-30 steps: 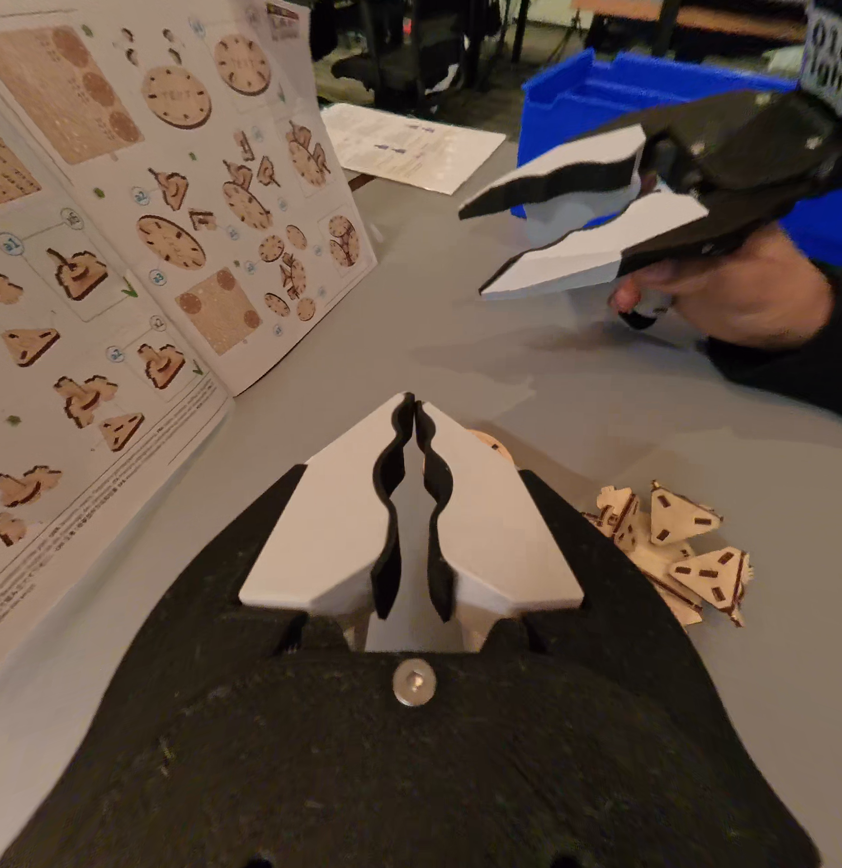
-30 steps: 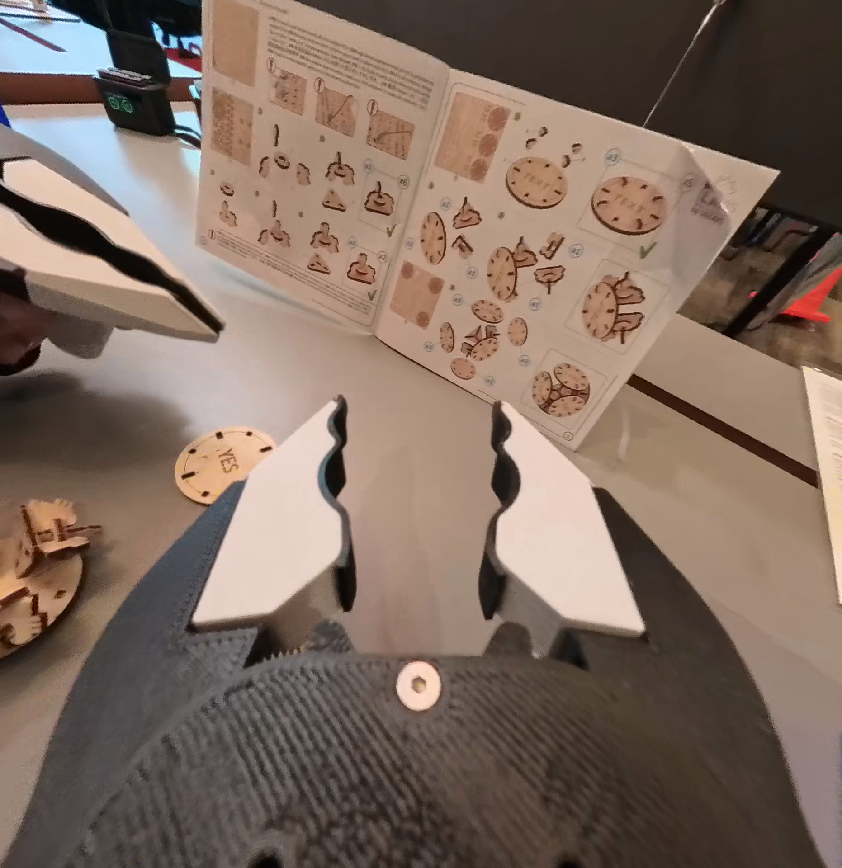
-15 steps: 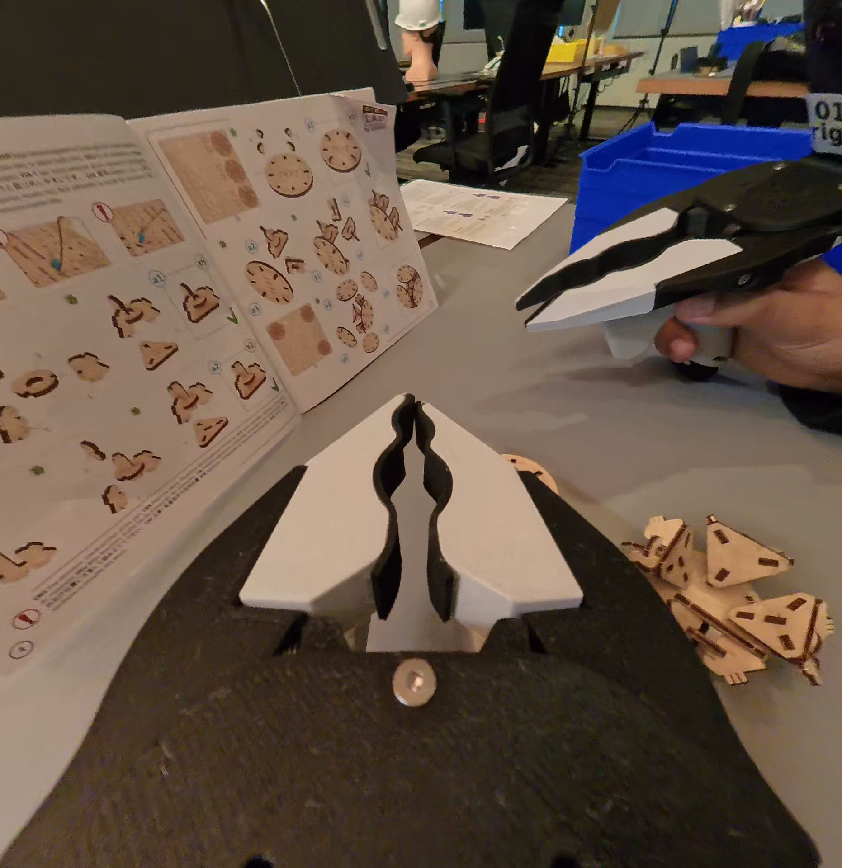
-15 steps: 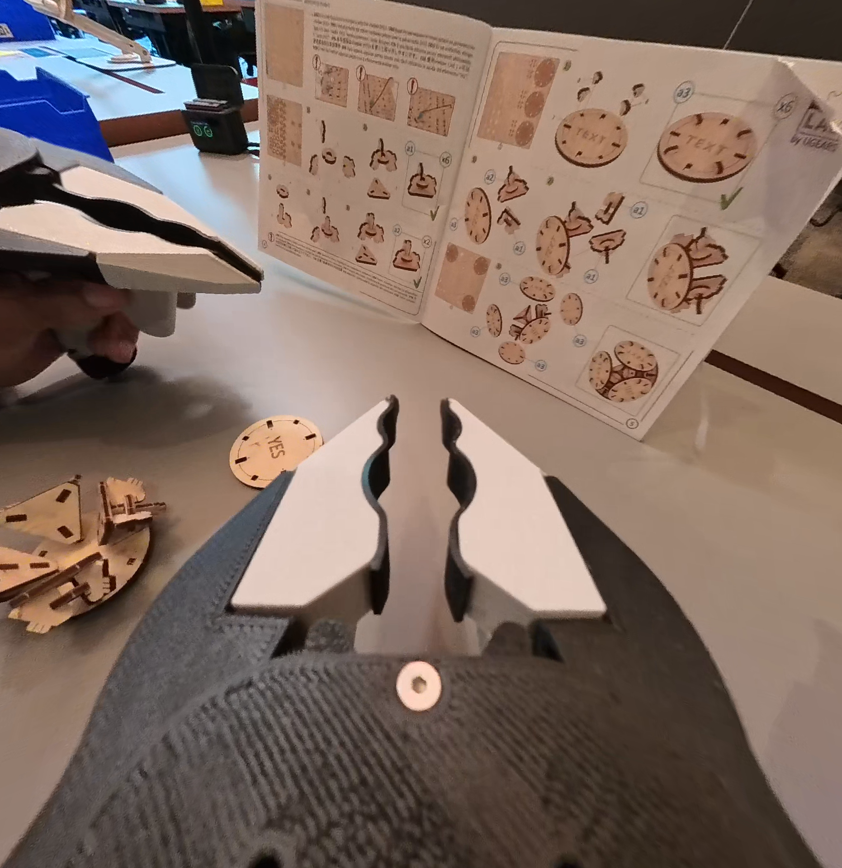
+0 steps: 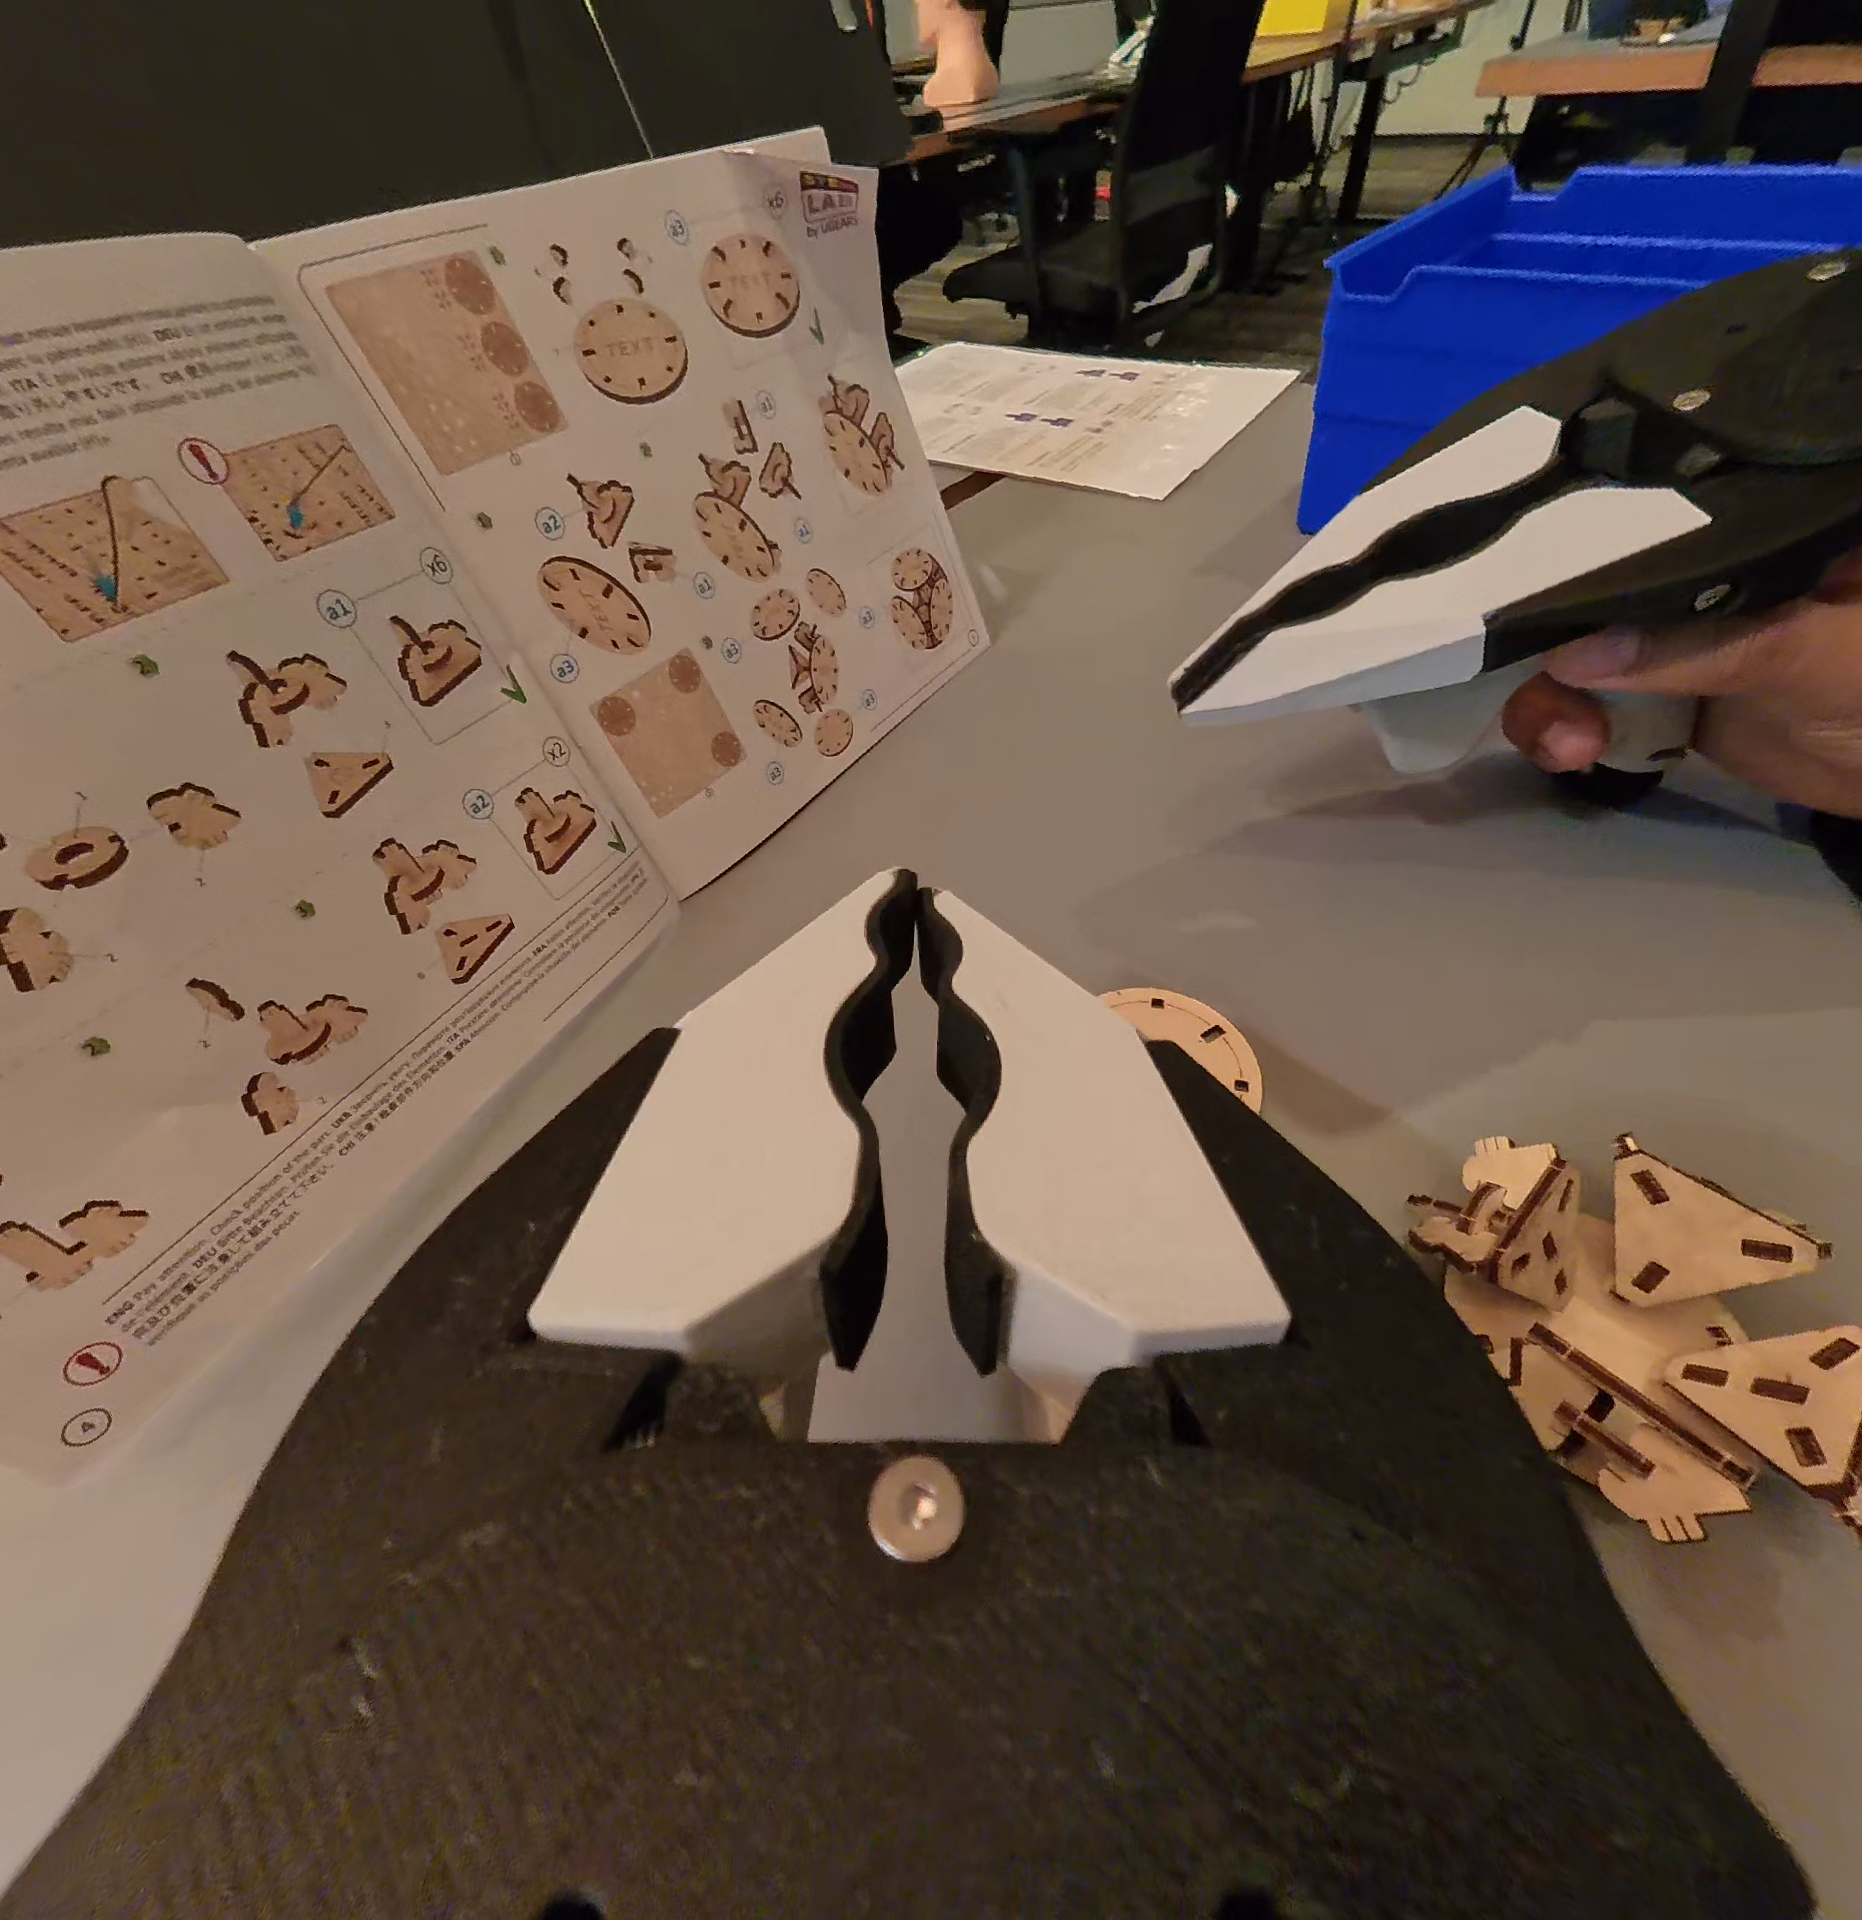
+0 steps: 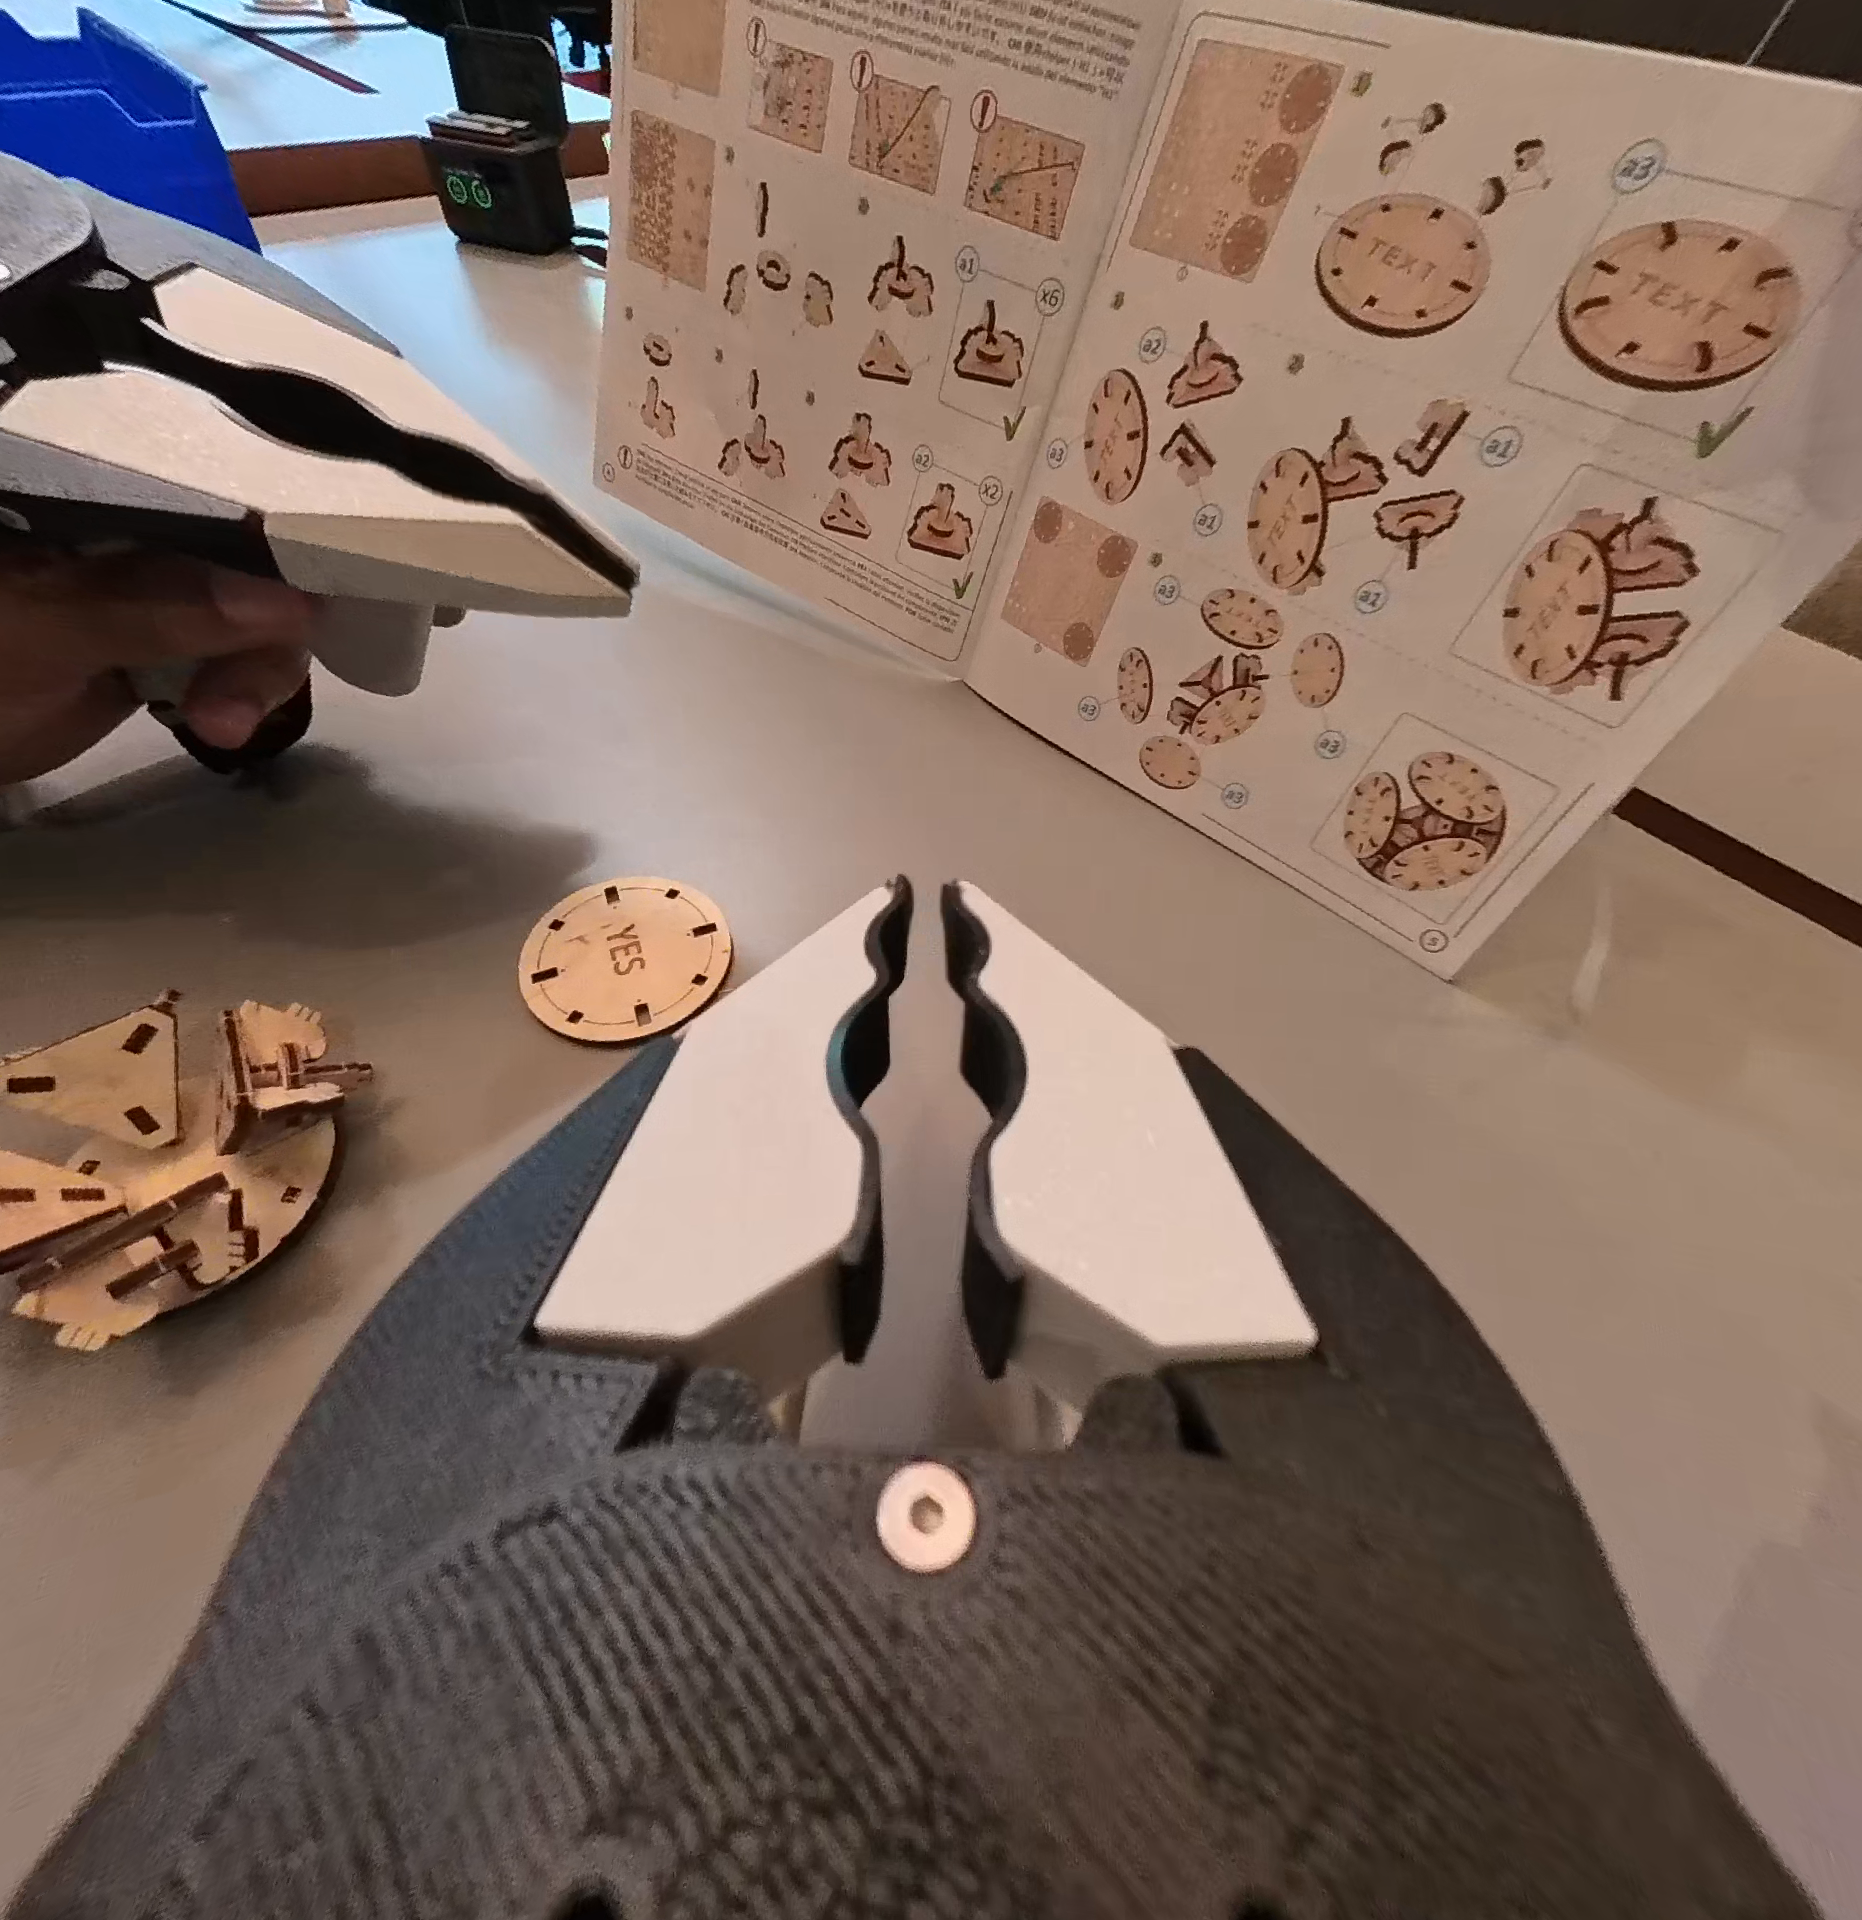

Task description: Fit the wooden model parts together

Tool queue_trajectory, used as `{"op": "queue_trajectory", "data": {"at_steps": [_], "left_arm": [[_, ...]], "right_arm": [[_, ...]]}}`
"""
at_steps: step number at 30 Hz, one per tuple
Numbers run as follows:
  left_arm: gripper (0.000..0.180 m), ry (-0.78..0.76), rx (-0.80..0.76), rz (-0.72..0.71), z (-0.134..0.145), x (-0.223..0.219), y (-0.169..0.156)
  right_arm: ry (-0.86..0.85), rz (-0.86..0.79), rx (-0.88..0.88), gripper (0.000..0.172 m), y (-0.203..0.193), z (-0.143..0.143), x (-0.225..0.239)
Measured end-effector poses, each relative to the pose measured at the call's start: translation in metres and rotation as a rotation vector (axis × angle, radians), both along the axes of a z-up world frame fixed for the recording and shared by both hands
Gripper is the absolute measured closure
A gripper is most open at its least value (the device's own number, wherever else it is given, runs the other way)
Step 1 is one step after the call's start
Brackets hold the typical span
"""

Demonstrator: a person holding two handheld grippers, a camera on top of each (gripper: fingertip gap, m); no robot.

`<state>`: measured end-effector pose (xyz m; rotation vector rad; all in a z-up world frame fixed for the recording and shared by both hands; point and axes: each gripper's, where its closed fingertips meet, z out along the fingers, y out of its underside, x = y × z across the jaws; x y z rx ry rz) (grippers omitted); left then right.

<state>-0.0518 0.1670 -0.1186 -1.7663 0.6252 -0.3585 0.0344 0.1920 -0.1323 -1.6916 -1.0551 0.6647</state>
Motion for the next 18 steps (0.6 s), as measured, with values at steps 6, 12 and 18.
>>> {"op": "queue_trajectory", "data": {"at_steps": [6,12,18], "left_arm": [[0.18,0.019,-0.001,-0.022,-0.0019,0.0039,-0.0017],[0.18,0.019,-0.01,-0.03,-0.0028,0.0049,-0.0018],[0.168,0.016,-0.019,-0.014,-0.0038,0.0029,0.0002]], "right_arm": [[-0.008,-0.014,-0.005,0.158,0.0022,-0.0015,0.0005],[-0.011,-0.023,-0.007,0.153,0.0036,-0.0019,0.0011],[-0.026,-0.025,0.0,0.152,0.0034,-0.0036,0.0002]]}}
